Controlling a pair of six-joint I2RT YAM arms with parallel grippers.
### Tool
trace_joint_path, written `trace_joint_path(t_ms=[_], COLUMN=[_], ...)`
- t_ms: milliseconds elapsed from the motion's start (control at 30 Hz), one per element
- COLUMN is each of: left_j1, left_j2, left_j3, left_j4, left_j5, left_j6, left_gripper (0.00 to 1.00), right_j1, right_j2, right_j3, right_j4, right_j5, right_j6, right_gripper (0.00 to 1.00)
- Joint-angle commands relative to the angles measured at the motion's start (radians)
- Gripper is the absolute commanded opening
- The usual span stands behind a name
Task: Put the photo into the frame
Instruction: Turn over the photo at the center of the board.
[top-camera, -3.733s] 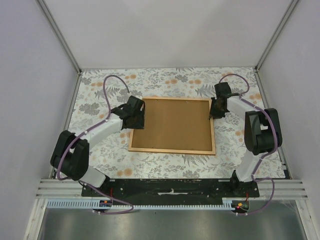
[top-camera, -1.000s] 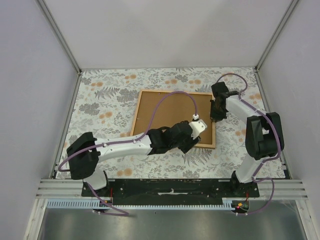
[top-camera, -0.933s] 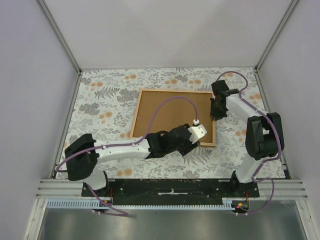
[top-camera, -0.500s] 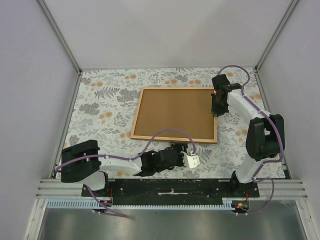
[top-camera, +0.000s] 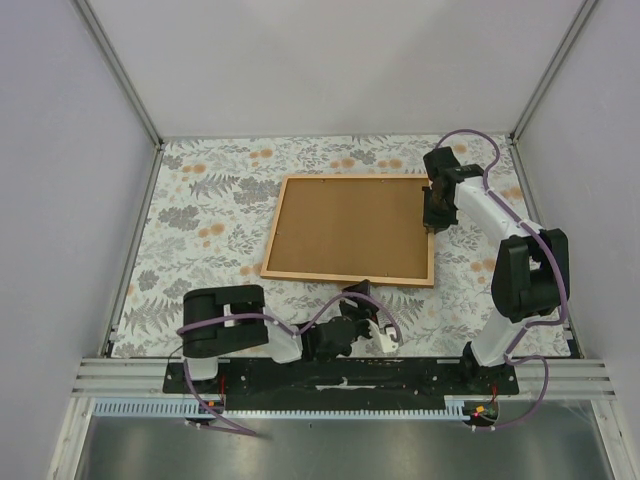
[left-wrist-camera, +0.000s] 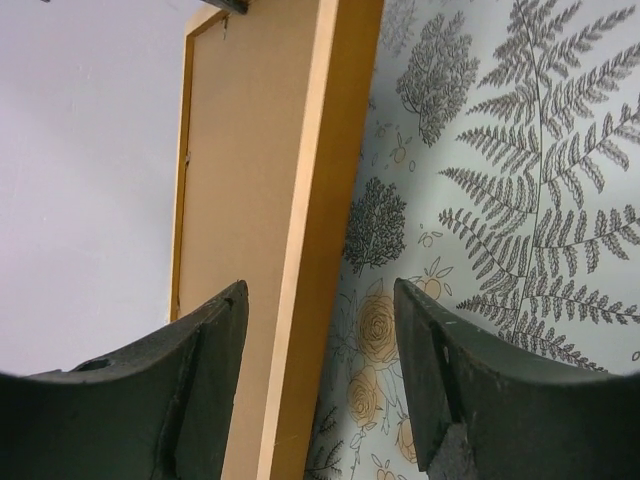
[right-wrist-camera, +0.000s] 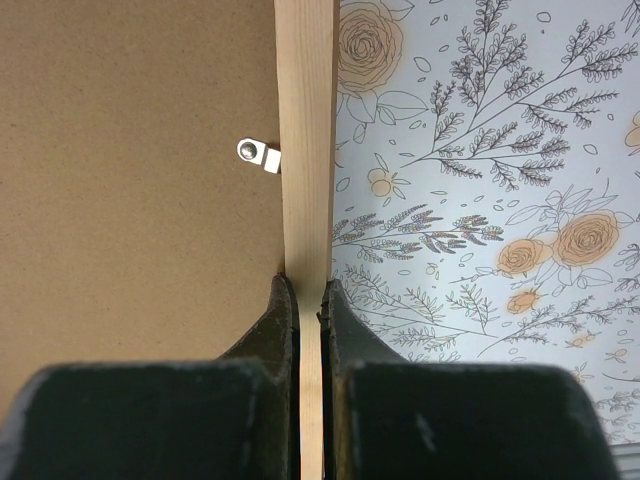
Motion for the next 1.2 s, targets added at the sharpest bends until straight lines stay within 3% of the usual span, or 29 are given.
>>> trace_joint_path(t_ms=[0, 100, 300, 700, 867, 1167], left_j1=[-0.006, -0.005, 0.005, 0.055, 0.067, 0.066], left_j2=[0.077, 0.118, 0.284, 0.283, 0.275, 0.319], left_j3=[0.034, 0.06, 0.138, 0.196, 0.204, 0.221], left_j4=[0.186, 0.181, 0.393, 0.35, 0.339, 0.557], left_j5=[-0.064, -0.079, -0.232, -0.28, -0.302, -0.355], left_j6=[0.136, 0.164, 0.36, 0.311, 0.274, 0.389], left_gripper=[0.66, 0.66, 0.67, 0.58, 0.41, 0.19], right_j1=[0.003, 0.003, 0.002, 0.003, 0.002, 0.002], right_j2=[-0.059, -0.062, -0.065, -0.074, -0.076, -0.082], right_j3=[0.061, 0.06, 0.055, 0.052, 0.049, 0.041], right_j4=[0.002, -0.002, -0.005, -0.014, -0.016, -0.016], right_j5=[-0.013, -0.01, -0.013, -0.015, -0.015, -0.016], right_j6=[0.015, 0.015, 0.015, 0.015, 0.015, 0.013], right_gripper=[0.0, 0.0, 0.0, 0.0, 0.0, 0.0])
